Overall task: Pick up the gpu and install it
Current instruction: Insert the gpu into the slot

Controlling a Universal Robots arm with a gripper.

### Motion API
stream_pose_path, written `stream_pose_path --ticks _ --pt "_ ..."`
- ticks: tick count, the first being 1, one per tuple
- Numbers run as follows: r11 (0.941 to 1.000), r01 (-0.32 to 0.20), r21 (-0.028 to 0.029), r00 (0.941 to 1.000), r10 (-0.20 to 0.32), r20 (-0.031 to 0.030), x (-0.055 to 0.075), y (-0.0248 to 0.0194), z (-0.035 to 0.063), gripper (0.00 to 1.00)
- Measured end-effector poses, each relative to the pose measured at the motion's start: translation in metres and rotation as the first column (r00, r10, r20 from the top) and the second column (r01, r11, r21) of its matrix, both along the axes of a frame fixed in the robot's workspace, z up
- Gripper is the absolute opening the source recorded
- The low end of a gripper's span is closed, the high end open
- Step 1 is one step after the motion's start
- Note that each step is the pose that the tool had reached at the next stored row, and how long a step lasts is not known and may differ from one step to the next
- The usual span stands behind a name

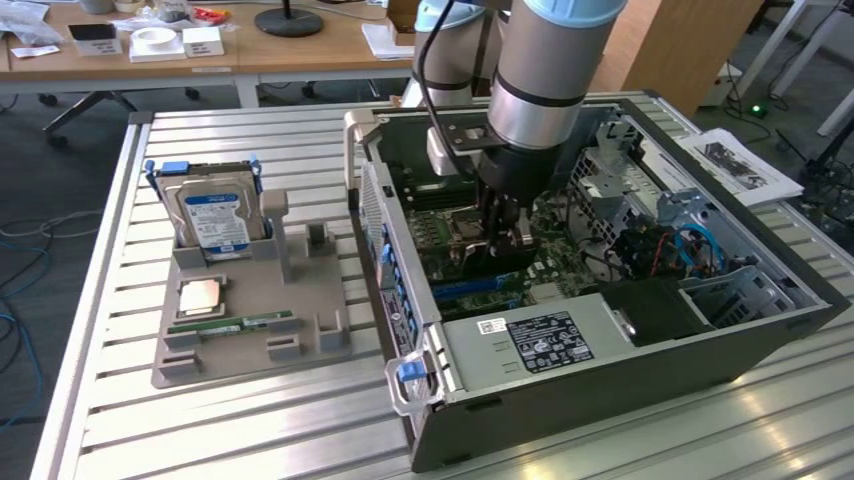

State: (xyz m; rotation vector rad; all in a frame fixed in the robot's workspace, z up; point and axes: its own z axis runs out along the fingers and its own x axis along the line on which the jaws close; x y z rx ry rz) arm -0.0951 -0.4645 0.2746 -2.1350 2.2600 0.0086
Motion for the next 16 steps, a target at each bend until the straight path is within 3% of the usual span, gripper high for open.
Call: stream_pose_path --ticks 16 --pt "1.0 0.0 0.0 1.0 0.0 0.0001 -0.0004 0.0 -0.0039 0.27"
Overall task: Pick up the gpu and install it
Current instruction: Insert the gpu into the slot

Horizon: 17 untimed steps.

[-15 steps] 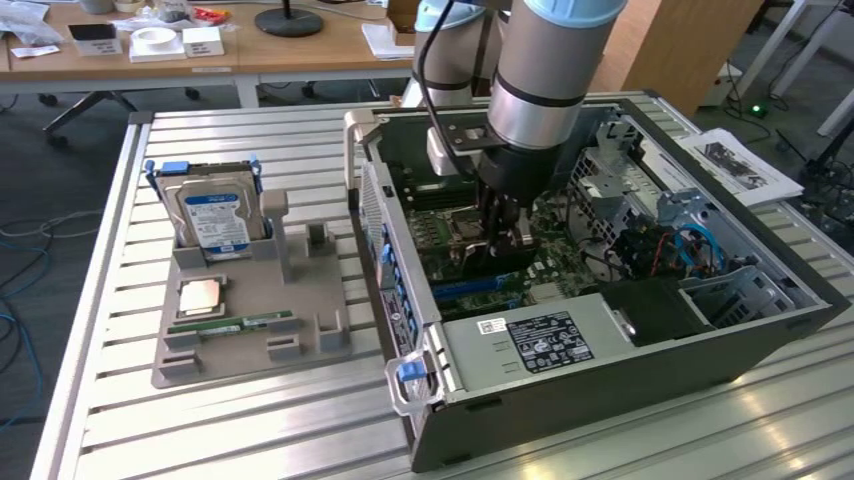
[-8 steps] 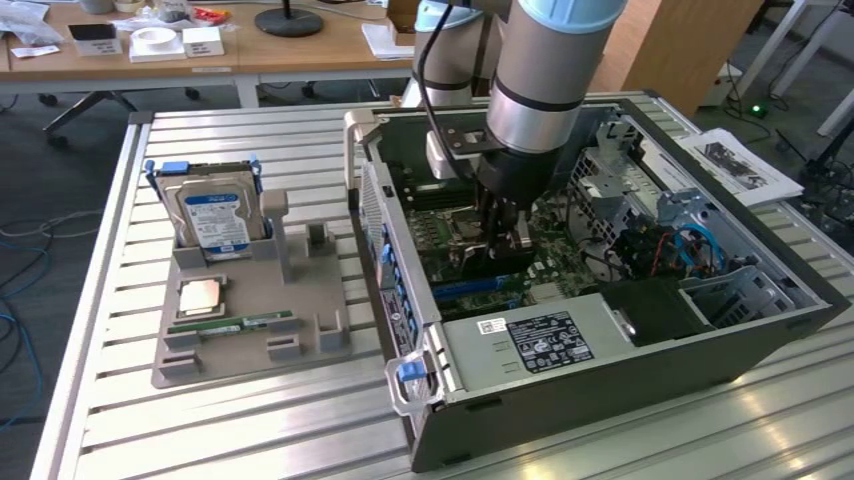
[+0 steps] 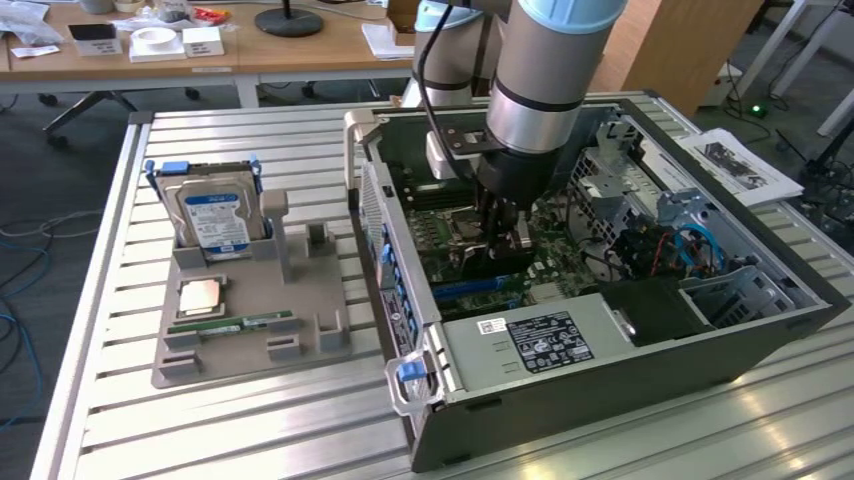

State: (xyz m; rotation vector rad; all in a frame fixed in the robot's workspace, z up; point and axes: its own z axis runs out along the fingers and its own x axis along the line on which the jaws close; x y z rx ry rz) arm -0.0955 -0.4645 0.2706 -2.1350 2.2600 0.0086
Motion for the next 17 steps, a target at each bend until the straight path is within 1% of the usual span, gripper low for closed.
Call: stream_pose_path --ticks 5,13,17 --pt "1.0 0.0 0.0 1.0 0.0 0.0 0.0 0.0 0.0 0.27" --pt "1.0 0.0 0.0001 1.0 0.0 0.0002 -0.0002 0.0 -0.0055 0.27" --pt "1.0 0.0 0.0 1.0 0.0 0.0001 -0.0002 0.0 -0.006 0.27"
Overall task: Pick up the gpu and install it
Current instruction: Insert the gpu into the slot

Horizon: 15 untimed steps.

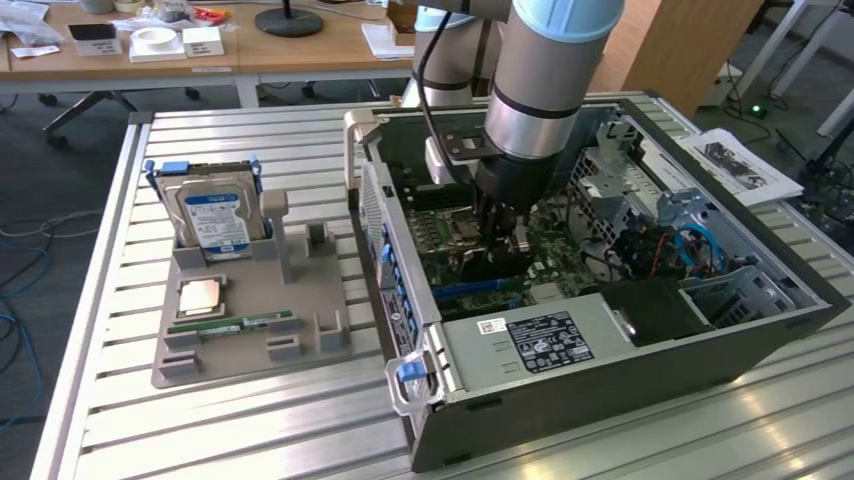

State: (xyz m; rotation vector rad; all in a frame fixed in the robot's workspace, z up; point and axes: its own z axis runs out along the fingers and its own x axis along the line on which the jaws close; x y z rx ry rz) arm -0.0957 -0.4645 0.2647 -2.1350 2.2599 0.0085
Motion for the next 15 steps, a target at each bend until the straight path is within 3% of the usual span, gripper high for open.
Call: stream_pose_path --ticks 15 --pt "1.0 0.0 0.0 1.0 0.0 0.0 0.0 0.0001 -0.0037 0.27"
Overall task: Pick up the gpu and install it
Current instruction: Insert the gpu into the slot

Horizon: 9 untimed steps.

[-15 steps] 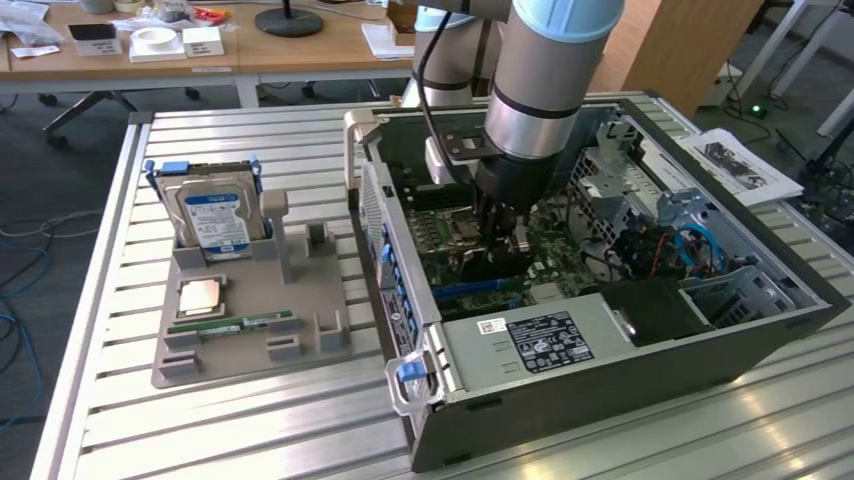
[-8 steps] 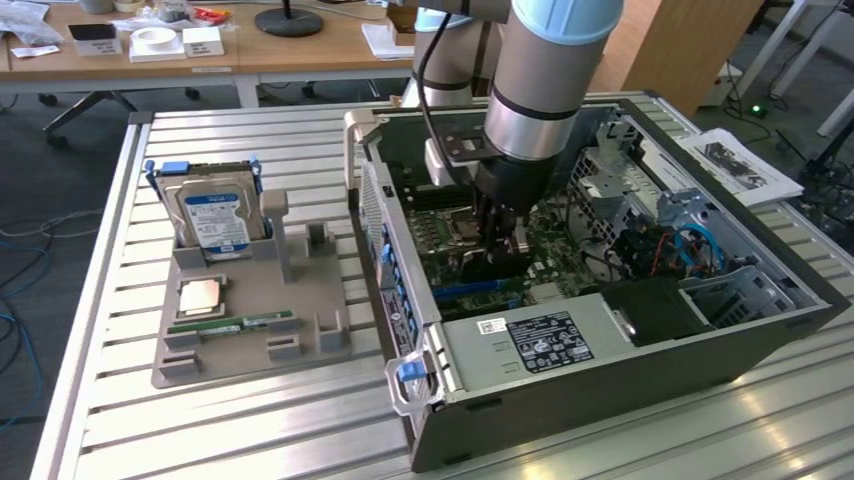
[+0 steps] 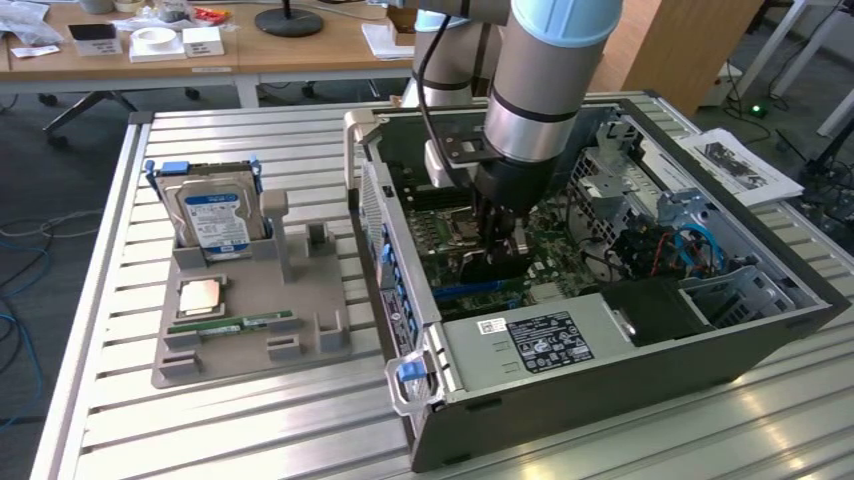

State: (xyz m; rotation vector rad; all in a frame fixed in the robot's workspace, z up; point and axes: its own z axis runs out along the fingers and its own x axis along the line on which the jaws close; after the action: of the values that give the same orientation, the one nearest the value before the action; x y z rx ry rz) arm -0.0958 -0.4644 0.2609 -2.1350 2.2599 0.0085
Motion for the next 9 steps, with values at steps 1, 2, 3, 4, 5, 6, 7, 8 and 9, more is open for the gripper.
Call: stream_pose_path --ticks 1,2,3,4,5,6,7,8,9 --pt "1.0 0.0 0.0001 1.0 0.0 0.0 0.0 0.0 -0.0003 0.27" --pt "1.0 0.0 0.0002 1.0 0.0 0.0001 0.0 0.0 -0.0007 0.27" --pt "1.0 0.0 0.0001 1.0 0.0 0.0001 0.0 0.0 -0.0011 0.27" --pt "1.0 0.0 0.0 1.0 0.0 0.0 0.0 0.0 -0.0014 0.27" --pt "1.0 0.0 -0.0001 1.0 0.0 0.0 0.0 0.0 -0.0017 0.27" --pt "1.0 0.0 -0.0001 1.0 0.0 -0.0001 0.0 0.0 -0.0019 0.27" --pt "1.0 0.0 -0.0002 1.0 0.0 -0.0002 0.0 0.0 -0.0019 0.27" --pt "1.0 0.0 -0.0002 1.0 0.0 -0.0001 0.0 0.0 -0.002 0.27" --pt "1.0 0.0 -0.0002 1.0 0.0 -0.0001 0.0 0.0 -0.002 0.27"
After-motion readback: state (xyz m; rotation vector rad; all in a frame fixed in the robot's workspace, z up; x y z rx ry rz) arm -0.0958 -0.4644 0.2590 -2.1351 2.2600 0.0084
